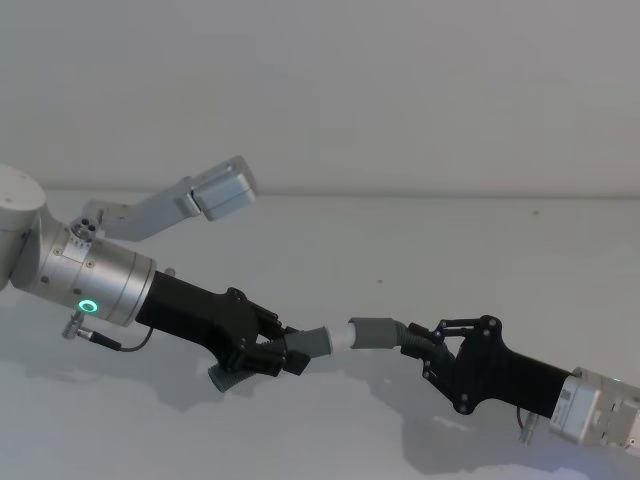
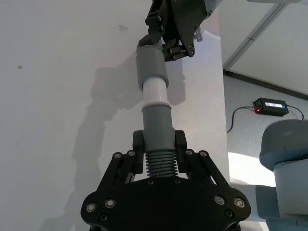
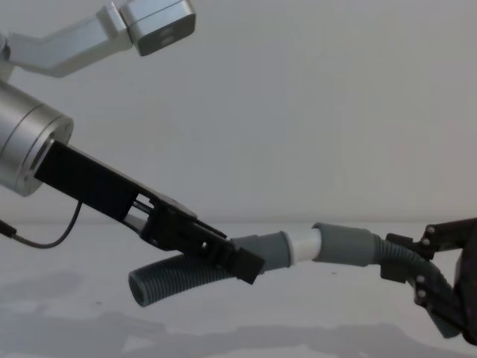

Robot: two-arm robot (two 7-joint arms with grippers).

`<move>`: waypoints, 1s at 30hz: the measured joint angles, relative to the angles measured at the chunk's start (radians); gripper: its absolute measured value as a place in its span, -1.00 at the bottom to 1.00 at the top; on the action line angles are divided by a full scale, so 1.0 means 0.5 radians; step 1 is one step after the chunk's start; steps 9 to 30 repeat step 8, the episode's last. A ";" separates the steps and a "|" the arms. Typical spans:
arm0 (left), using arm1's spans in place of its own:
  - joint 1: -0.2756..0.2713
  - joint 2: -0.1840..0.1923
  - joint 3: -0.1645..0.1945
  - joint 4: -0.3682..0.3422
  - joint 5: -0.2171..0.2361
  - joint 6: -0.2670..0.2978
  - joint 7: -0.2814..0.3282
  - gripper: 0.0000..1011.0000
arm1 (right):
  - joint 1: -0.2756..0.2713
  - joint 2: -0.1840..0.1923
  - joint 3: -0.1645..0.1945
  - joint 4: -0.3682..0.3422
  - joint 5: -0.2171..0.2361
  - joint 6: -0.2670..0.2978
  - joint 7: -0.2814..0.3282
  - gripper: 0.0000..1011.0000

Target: Use both hands to pick up one end of the pipe from the table, align the ends, and insert them.

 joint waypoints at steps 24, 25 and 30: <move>-0.001 0.001 0.001 0.000 -0.002 0.002 0.001 -0.29 | 0.000 0.000 0.000 0.000 0.000 0.000 0.000 -0.69; -0.001 0.001 0.001 0.000 -0.002 0.002 0.001 -0.29 | 0.000 0.000 0.000 0.000 0.000 0.000 0.000 -0.69; -0.001 0.001 0.001 0.000 -0.002 0.002 0.001 -0.29 | 0.000 0.000 0.000 0.000 0.000 0.000 0.000 -0.69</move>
